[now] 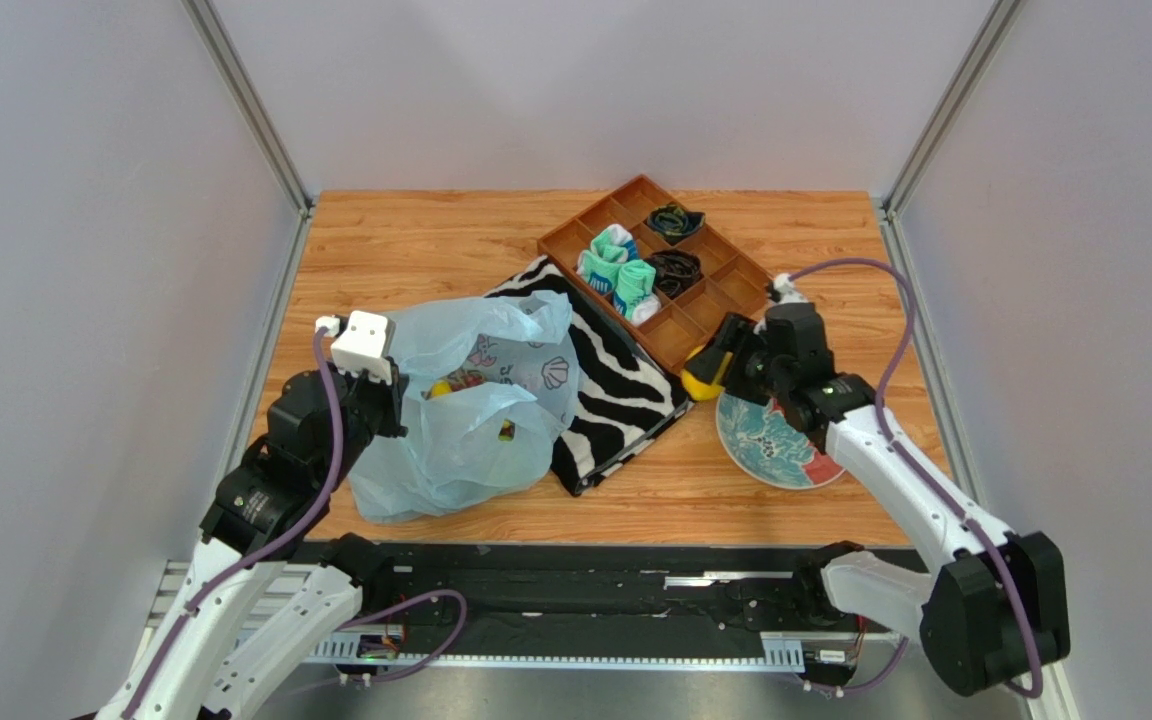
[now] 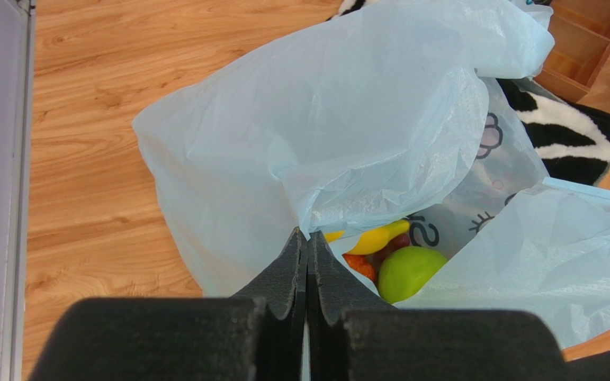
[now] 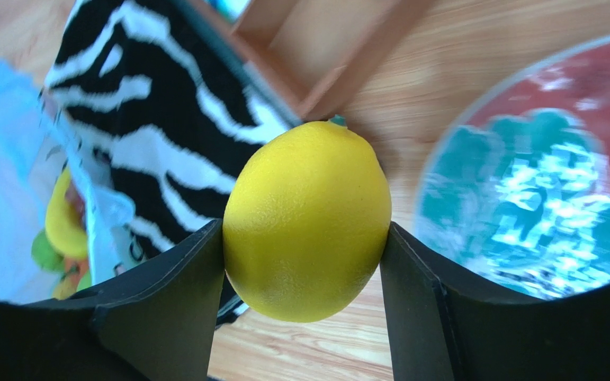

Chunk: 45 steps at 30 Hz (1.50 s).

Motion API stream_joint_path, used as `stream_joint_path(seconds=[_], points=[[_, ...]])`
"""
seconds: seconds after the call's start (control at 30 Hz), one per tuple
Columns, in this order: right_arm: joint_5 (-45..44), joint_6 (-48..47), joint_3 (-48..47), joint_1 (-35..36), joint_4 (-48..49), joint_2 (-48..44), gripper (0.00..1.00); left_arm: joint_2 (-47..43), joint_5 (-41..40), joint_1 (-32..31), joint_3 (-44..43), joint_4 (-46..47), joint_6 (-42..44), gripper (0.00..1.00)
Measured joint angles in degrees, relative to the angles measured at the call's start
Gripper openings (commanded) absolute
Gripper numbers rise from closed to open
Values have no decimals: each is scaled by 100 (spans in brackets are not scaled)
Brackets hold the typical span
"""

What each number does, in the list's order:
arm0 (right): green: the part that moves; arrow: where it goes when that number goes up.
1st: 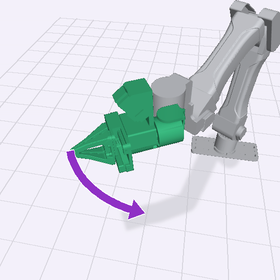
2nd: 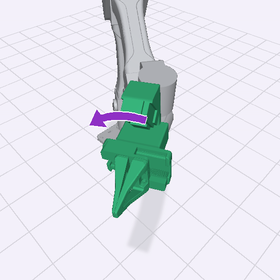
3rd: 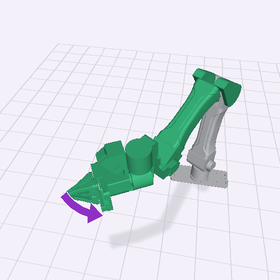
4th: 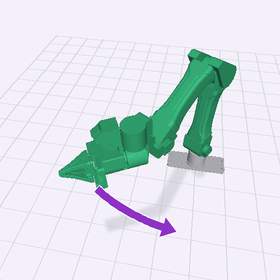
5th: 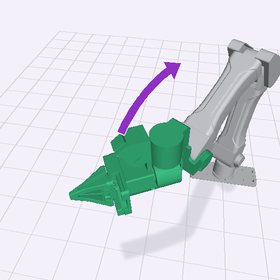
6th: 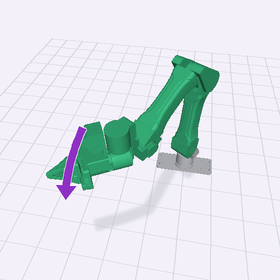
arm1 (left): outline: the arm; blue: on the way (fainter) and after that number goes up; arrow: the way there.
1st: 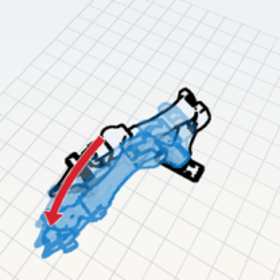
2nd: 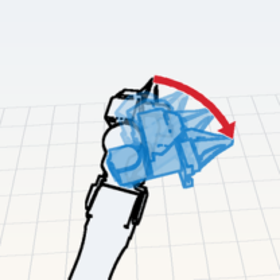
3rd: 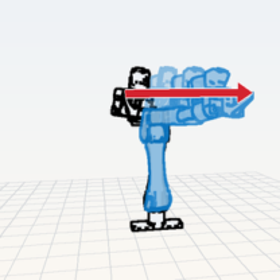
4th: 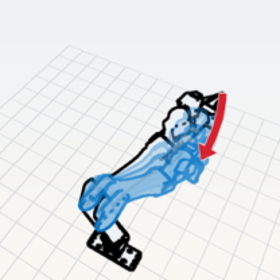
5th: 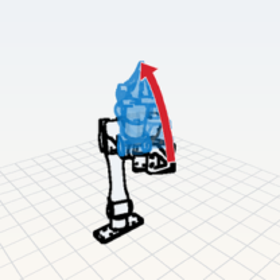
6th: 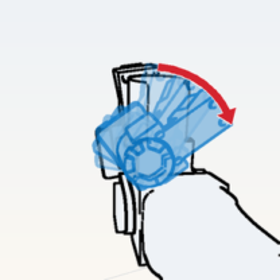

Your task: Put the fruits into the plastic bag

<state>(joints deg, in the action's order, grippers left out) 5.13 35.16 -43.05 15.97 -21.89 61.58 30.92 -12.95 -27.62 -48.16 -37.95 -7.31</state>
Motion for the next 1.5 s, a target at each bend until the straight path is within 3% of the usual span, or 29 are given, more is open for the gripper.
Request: stream_joint_path(seconds=[0.17,0.4,0.83,1.0,1.23,1.47,1.5], points=[[201,4,-326,968,466,776,28,0,2,0,0,2,0,0],[382,-33,-1488,2188,1115,1862,29,0,2,0,0,0,0,0],[750,-389,-3783,3220,1027,4109,31,0,2,0,0,2,0,0],[741,-485,-3882,3381,656,4505,40,0,4,0,0,2,0,0],[684,-623,-3963,3467,450,4603,61,0,4,0,0,2,2,0],[584,-719,-3995,3486,404,4603,69,0,4,0,0,2,0,0],[581,-726,-3995,3486,404,4603,80,0,4,0,0,0,0,0]])
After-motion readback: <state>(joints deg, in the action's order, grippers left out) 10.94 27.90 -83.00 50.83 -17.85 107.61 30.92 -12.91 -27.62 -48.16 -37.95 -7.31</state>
